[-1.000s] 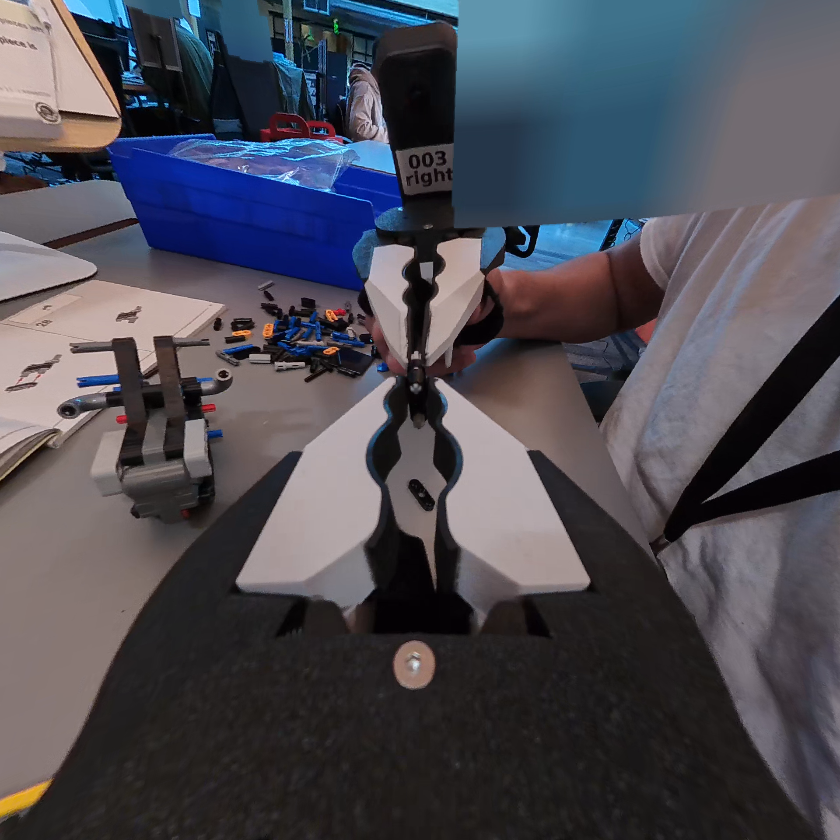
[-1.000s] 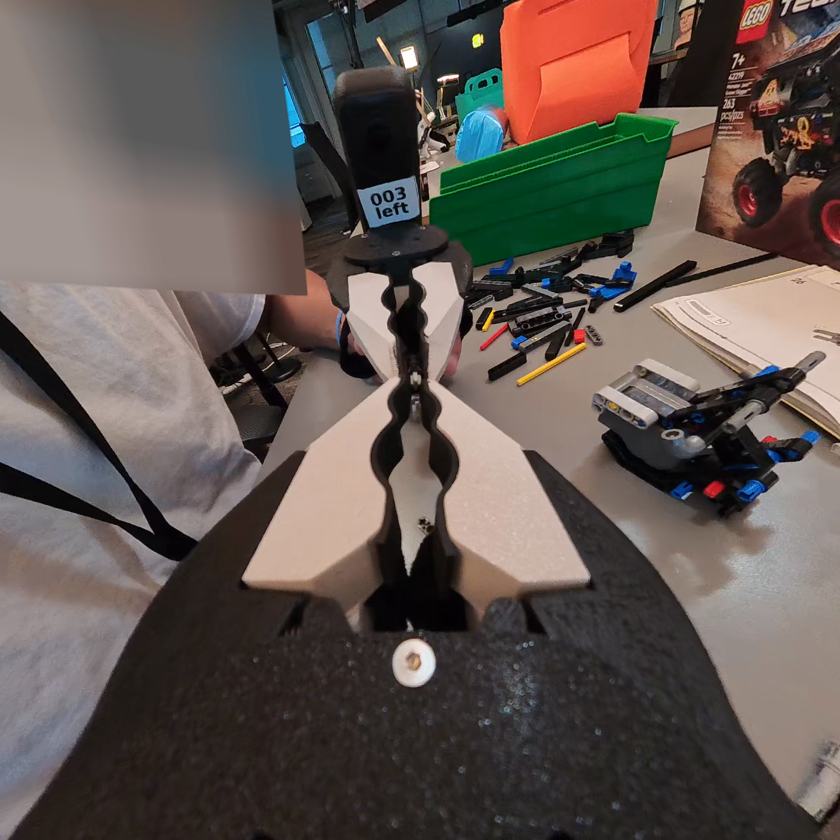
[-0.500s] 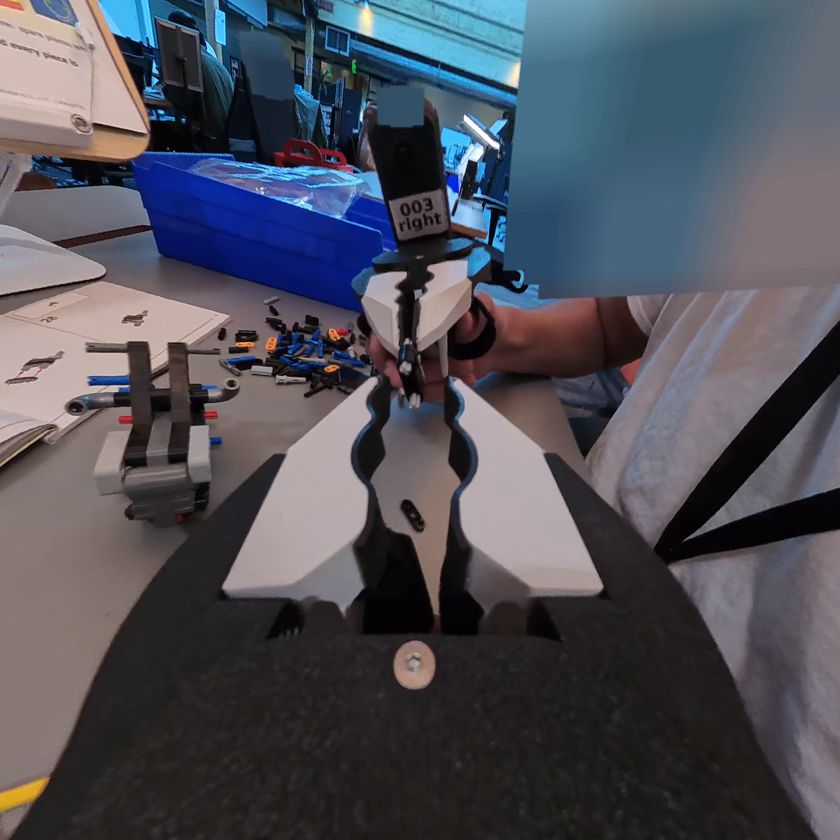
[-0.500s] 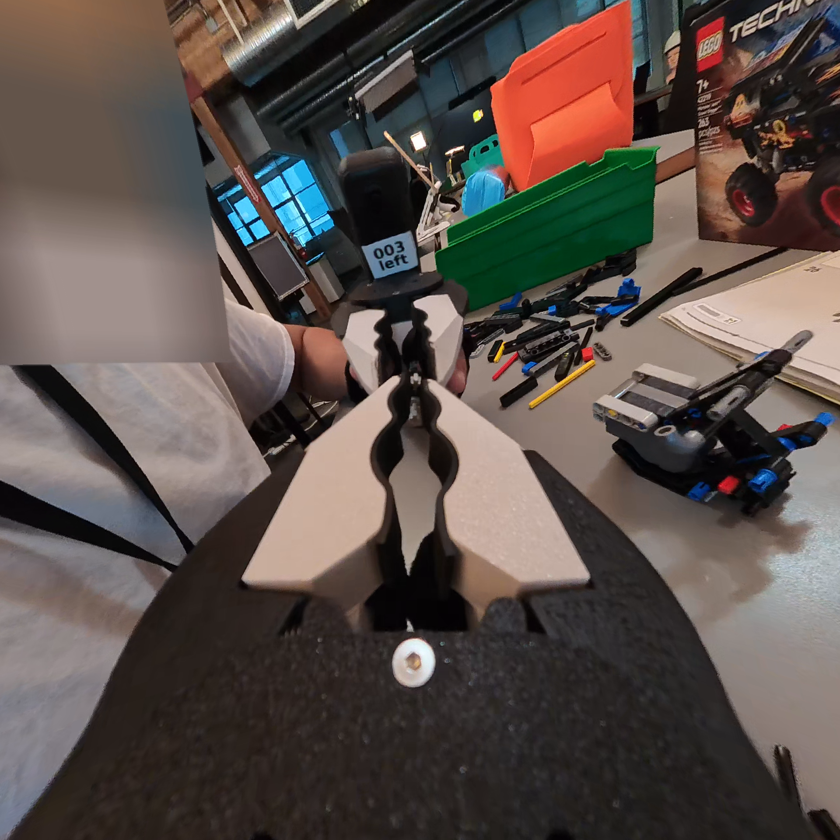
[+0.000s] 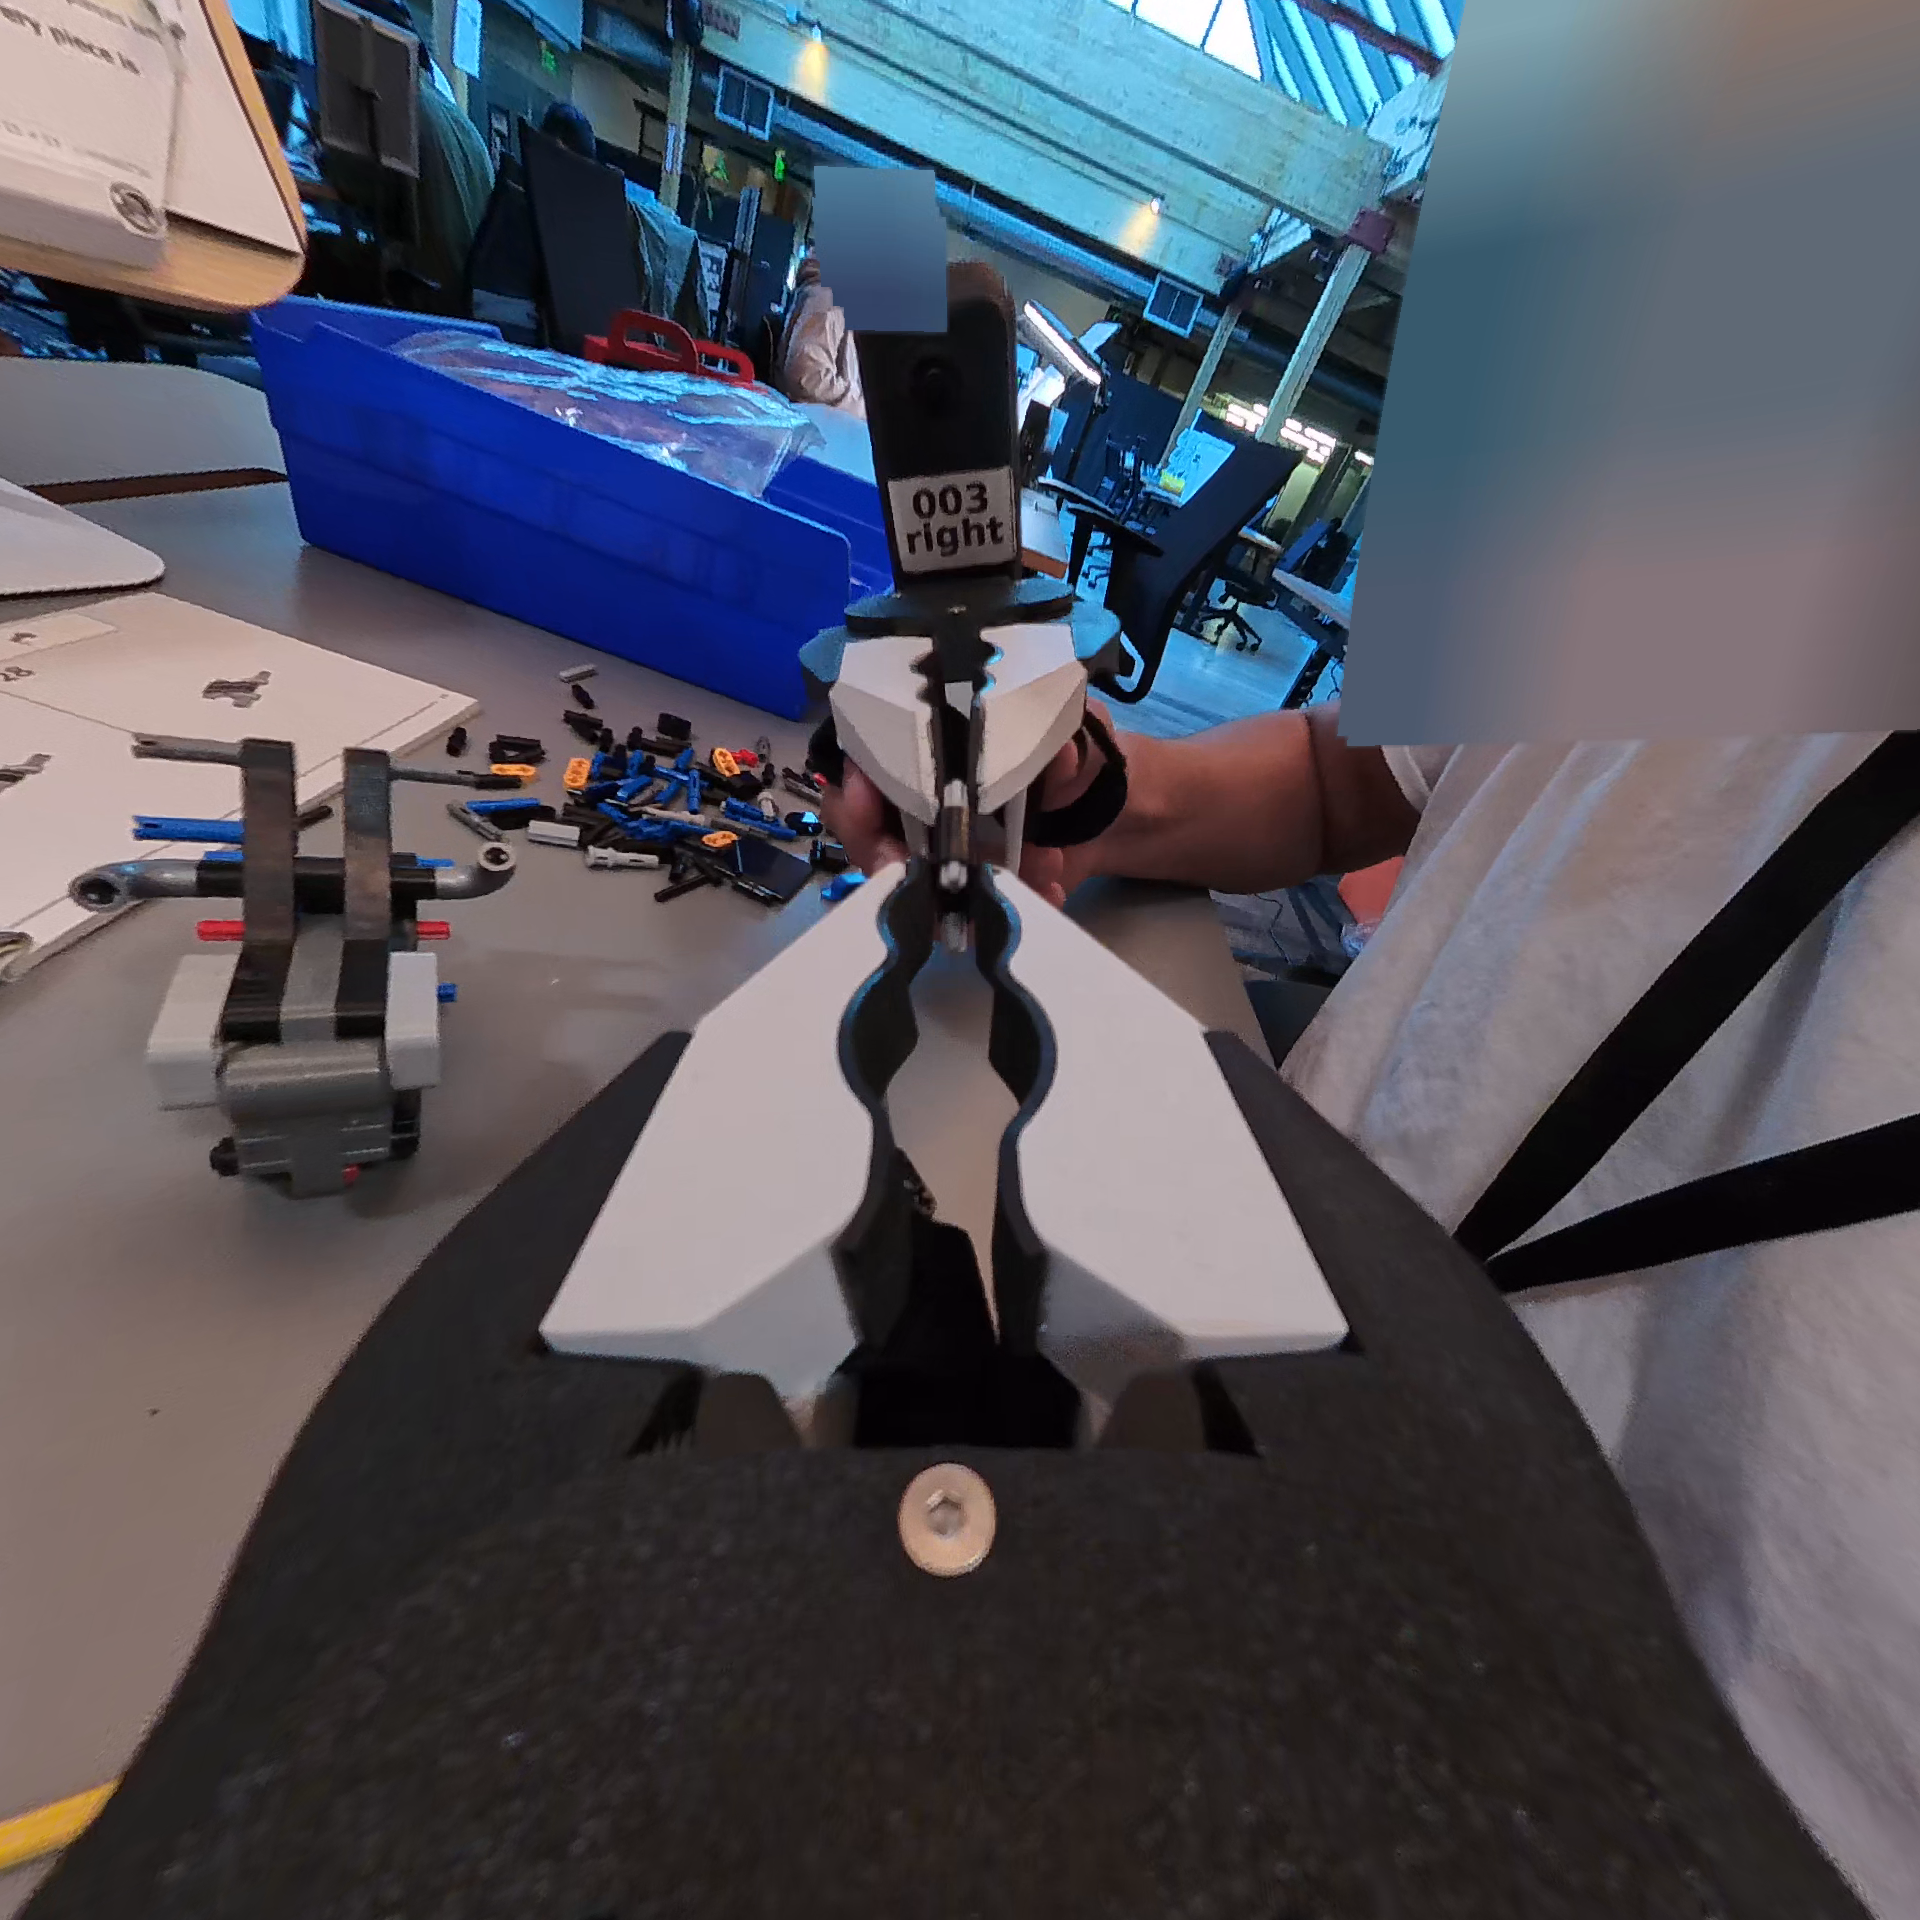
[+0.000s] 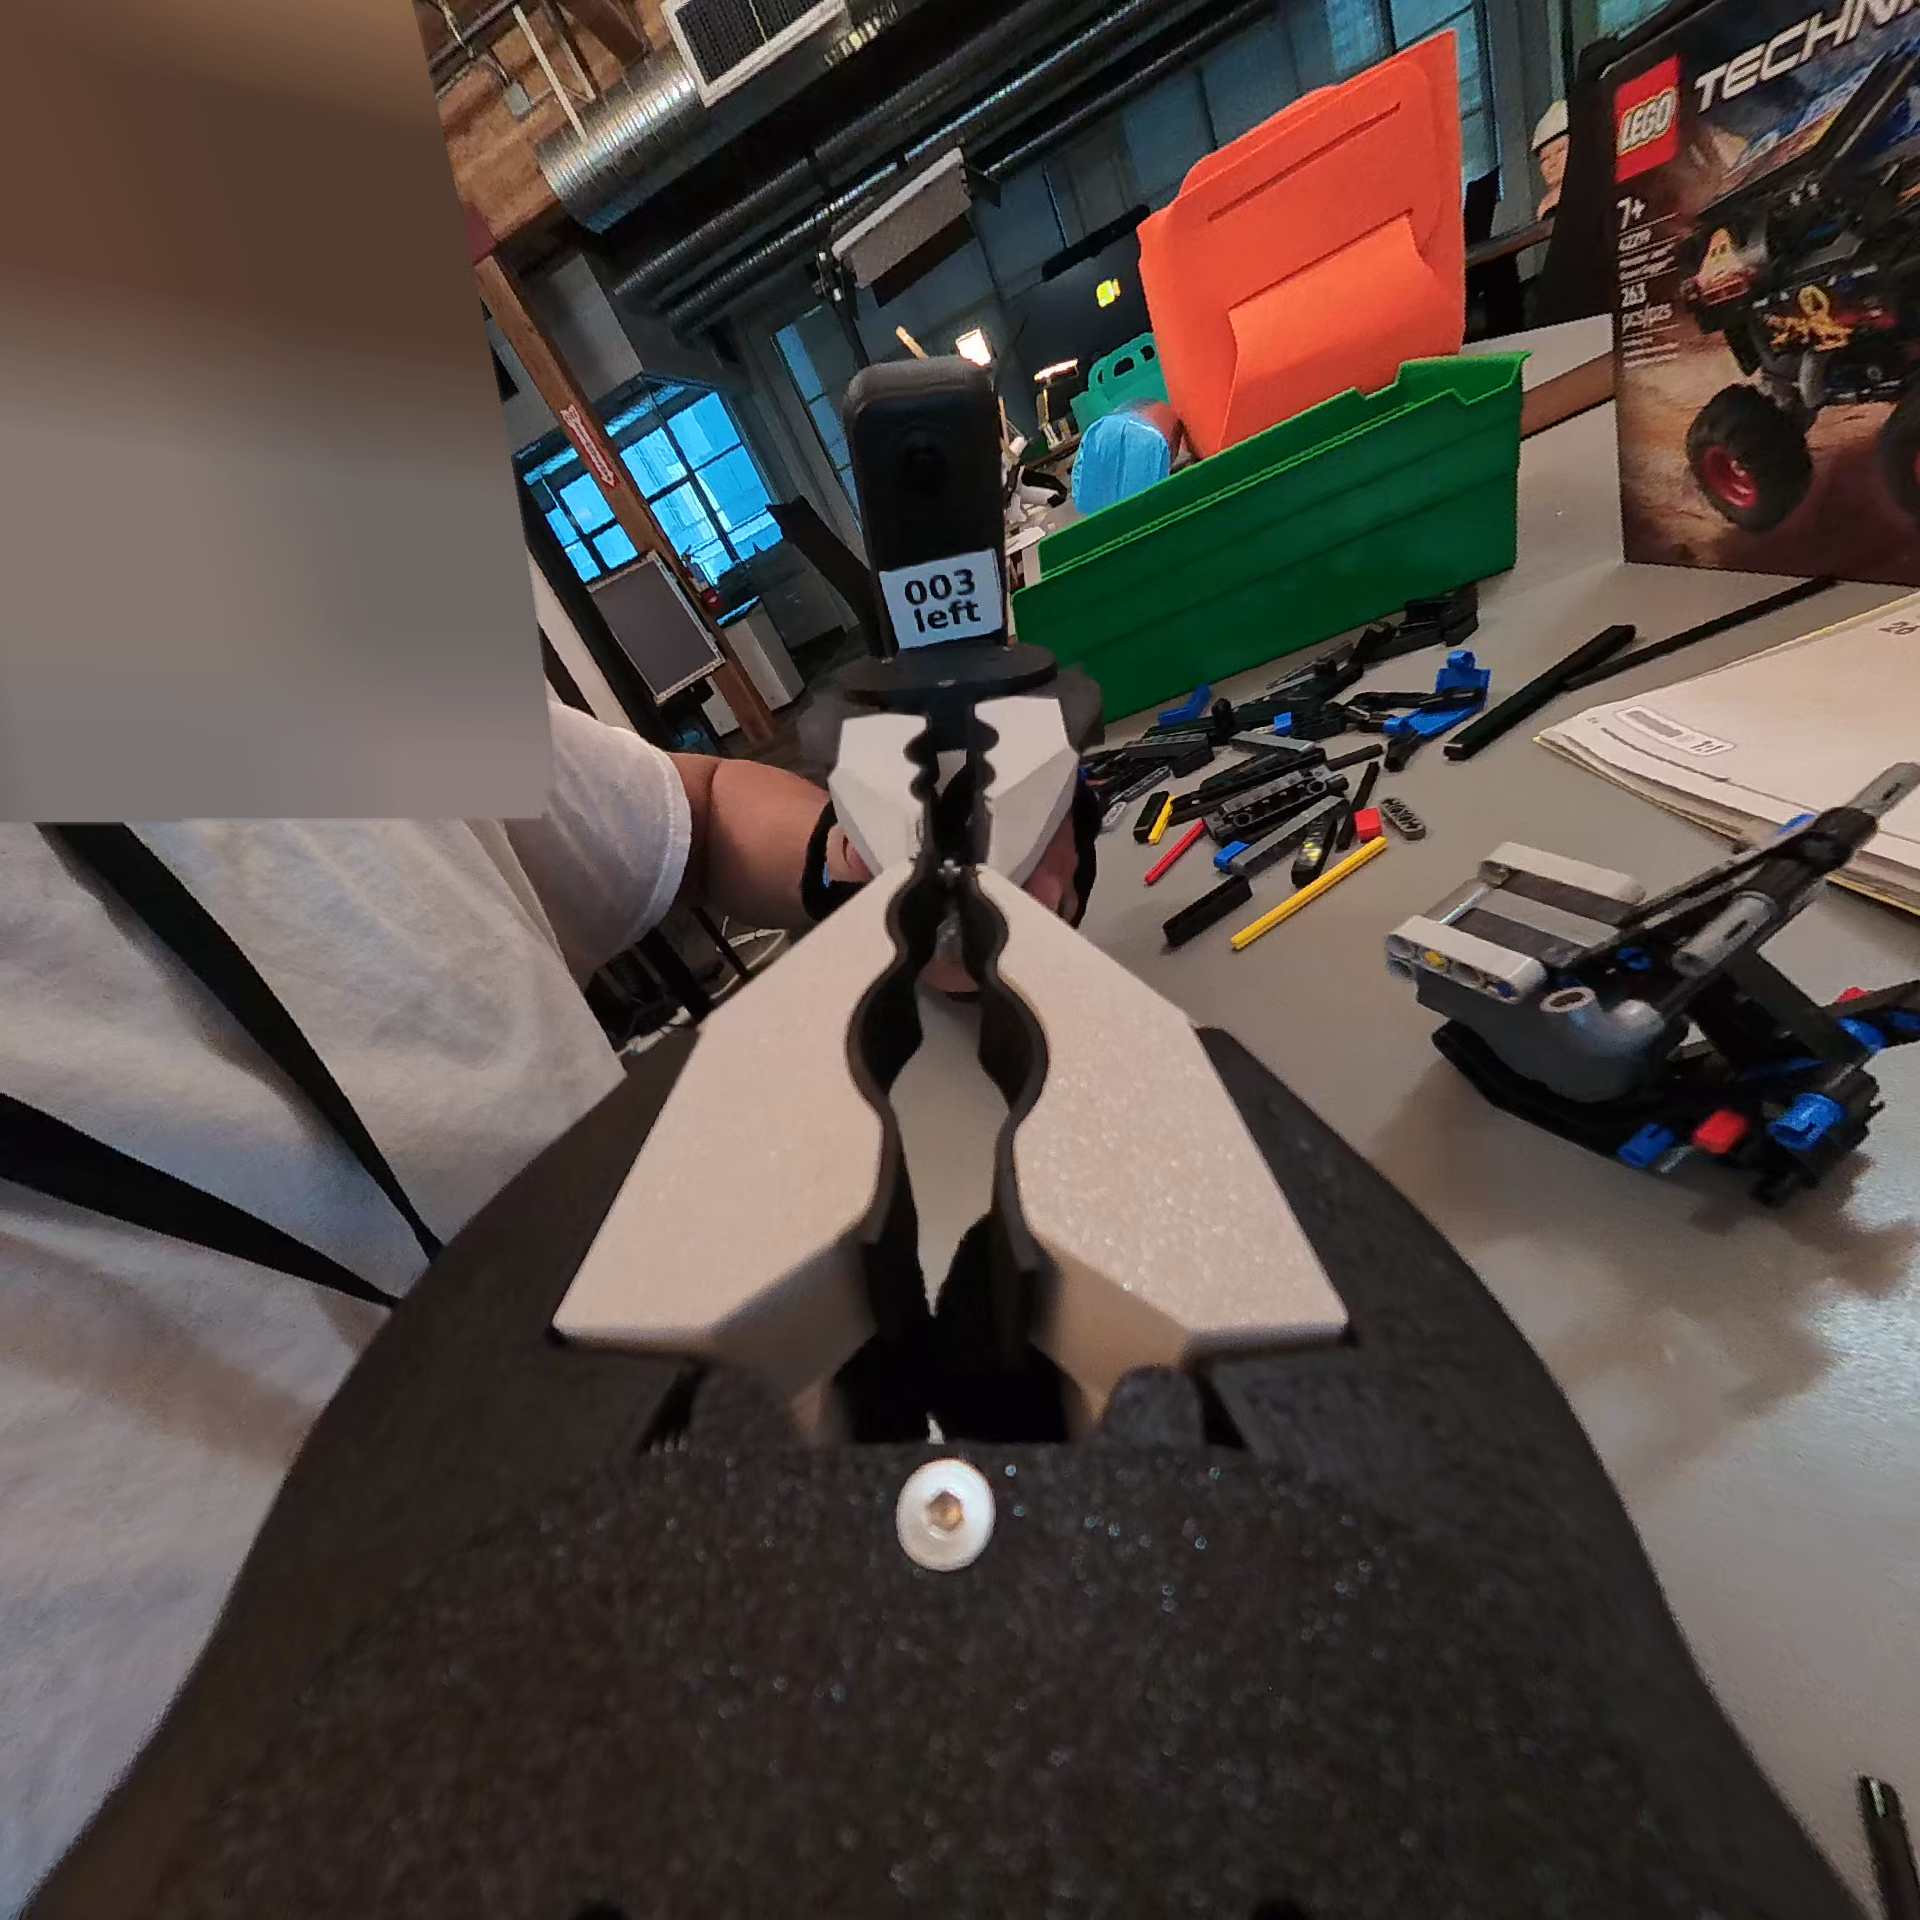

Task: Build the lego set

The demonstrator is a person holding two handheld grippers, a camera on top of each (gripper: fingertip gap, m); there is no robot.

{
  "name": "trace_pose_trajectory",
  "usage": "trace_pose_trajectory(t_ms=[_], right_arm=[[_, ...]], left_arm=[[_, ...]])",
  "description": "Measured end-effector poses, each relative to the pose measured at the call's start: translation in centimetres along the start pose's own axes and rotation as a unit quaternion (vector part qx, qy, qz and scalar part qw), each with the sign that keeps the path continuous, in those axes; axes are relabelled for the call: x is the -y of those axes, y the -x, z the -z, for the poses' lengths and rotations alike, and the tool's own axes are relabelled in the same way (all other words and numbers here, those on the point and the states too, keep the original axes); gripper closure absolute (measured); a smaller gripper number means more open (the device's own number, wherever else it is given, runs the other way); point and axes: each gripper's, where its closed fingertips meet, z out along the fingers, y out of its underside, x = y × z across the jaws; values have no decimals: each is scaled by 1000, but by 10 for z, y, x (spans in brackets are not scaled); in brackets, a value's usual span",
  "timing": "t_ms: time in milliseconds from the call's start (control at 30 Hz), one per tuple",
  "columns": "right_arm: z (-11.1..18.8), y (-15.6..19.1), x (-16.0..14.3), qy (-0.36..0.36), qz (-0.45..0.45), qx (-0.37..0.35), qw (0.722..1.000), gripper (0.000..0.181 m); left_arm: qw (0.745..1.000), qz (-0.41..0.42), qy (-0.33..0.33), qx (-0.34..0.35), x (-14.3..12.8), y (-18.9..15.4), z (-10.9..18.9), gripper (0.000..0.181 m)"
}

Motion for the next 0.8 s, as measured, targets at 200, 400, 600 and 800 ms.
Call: trace_pose_trajectory(t_ms=[200, 400, 600, 800], right_arm=[[-1, 0, -5, 32, 34, -10, 999, 178], [-1, -2, -4, 66, 114, -63, 989, 177], [-5, -11, -13, 128, 243, -164, 947, 152], [-6, -29, -29, 203, 335, -256, 883, 152]], left_arm=[[999, -30, 16, 9, -4, 0, 1, 176], [999, -41, 13, 14, -5, 1, 1, 176], [999, 46, -13, 11, -1, 13, 3, 176], [996, 81, -19, 20, 0, 22, 3, 176]])
